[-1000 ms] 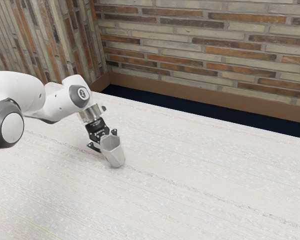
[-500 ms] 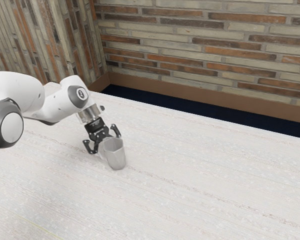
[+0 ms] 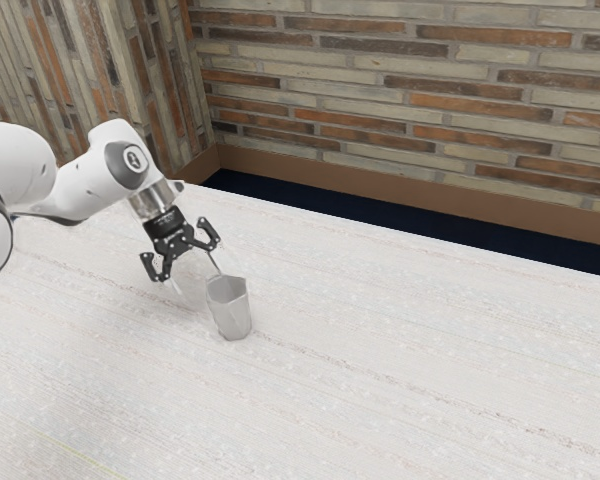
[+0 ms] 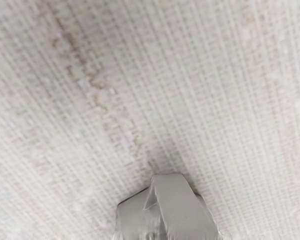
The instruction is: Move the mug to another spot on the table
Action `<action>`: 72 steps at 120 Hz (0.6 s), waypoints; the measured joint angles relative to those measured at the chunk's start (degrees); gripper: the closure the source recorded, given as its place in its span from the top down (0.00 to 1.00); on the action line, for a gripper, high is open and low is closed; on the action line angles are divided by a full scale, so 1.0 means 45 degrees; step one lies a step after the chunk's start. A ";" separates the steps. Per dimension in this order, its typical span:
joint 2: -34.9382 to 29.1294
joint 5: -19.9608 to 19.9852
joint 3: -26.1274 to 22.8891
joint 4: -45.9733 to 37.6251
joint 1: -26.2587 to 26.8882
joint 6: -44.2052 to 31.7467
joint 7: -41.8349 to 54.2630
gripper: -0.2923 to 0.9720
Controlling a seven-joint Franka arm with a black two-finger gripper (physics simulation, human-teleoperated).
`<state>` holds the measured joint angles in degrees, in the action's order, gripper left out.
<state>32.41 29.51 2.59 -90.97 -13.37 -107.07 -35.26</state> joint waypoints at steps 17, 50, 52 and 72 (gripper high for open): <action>-0.1802 -0.1574 0.0373 -0.0614 0.0213 -0.0014 -0.0001 0.76; -0.5490 -0.5597 0.0578 -0.1696 0.1523 0.0059 0.0370 0.77; -0.5642 -0.5867 0.0578 -0.1697 0.1629 0.0069 0.0456 0.77; -0.6892 -0.7682 0.0560 -0.1653 0.2633 0.0375 0.1508 0.77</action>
<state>1.40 -5.06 5.10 -98.41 -1.52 -105.38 -28.47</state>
